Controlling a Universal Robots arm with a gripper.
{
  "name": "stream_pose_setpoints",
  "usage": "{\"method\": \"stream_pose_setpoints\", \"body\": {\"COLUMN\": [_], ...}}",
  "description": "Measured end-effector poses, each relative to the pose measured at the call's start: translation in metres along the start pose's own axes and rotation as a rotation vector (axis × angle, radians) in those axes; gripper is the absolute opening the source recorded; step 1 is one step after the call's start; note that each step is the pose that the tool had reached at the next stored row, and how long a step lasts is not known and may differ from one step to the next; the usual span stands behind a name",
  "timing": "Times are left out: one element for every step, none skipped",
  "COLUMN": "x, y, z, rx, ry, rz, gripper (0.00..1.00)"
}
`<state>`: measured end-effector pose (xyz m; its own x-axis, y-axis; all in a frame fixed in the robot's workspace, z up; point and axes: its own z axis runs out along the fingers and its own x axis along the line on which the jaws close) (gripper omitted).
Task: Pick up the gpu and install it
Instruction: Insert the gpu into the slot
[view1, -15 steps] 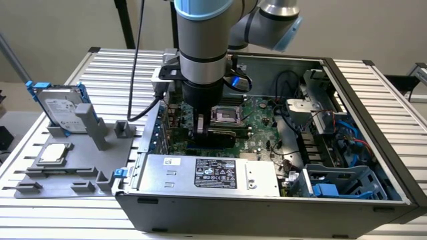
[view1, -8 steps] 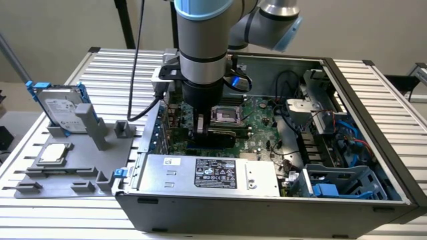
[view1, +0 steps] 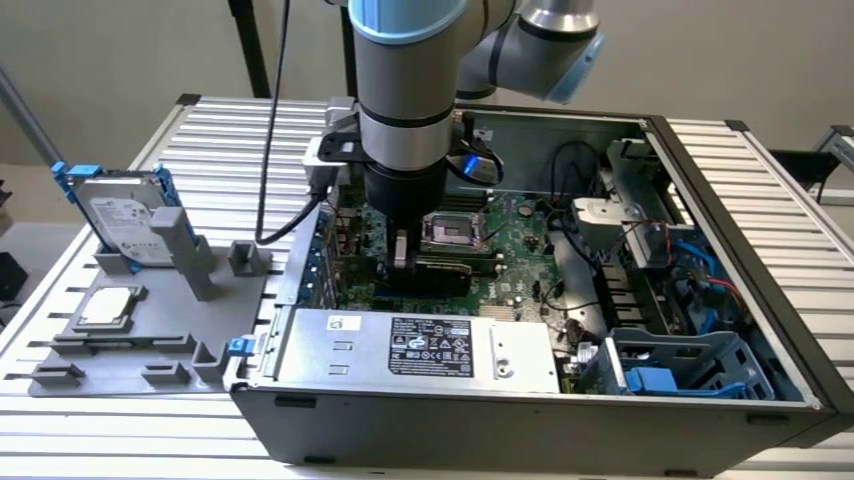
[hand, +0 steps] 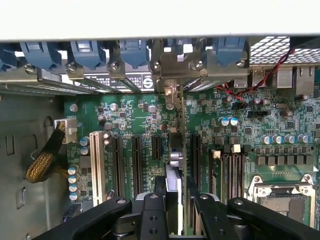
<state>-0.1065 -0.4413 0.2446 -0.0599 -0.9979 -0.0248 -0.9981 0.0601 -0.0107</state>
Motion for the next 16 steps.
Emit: {"method": "stream_pose_setpoints", "body": {"x": [0.0,0.0,0.0,0.0,0.0,0.0,0.0,0.0,0.0,-0.0002,-0.0003,-0.0002,-0.0001,0.0,0.0,0.0], "y": [0.0001,0.0001,0.0001,0.0001,0.0001,0.0001,0.0001,0.0001,0.0001,0.0004,0.0005,0.0004,0.0003,0.0002,0.0002,0.0002], "z": [0.0004,0.0009,0.0011,0.0012,0.0012,0.0013,0.0014,0.0014,0.0014,0.0018,0.0022,0.0021,0.0018,0.0014,0.0013,0.0002], "rx": [0.0001,0.0002,0.0003,0.0002,0.0002,0.0002,0.0002,0.0003,0.0003,0.0001,0.0006,0.0007,0.0004,0.0,0.0001,-0.0001], "ry": [-0.0001,-0.0001,0.0,0.0002,0.0002,0.0,-0.0002,-0.0002,-0.0002,-0.002,-0.0025,-0.002,-0.0011,-0.0004,-0.0005,-0.0002], "rz": [0.0,0.0,0.0,0.0,0.0,0.0,0.0,0.0,0.0,0.001,0.001,0.001,0.0,0.0,0.0,0.0], "gripper": [0.27,0.27,0.27,0.27,0.27,0.27,0.27,0.27,0.27,0.28,0.28,0.28,0.34,0.34,0.34,0.34]}}
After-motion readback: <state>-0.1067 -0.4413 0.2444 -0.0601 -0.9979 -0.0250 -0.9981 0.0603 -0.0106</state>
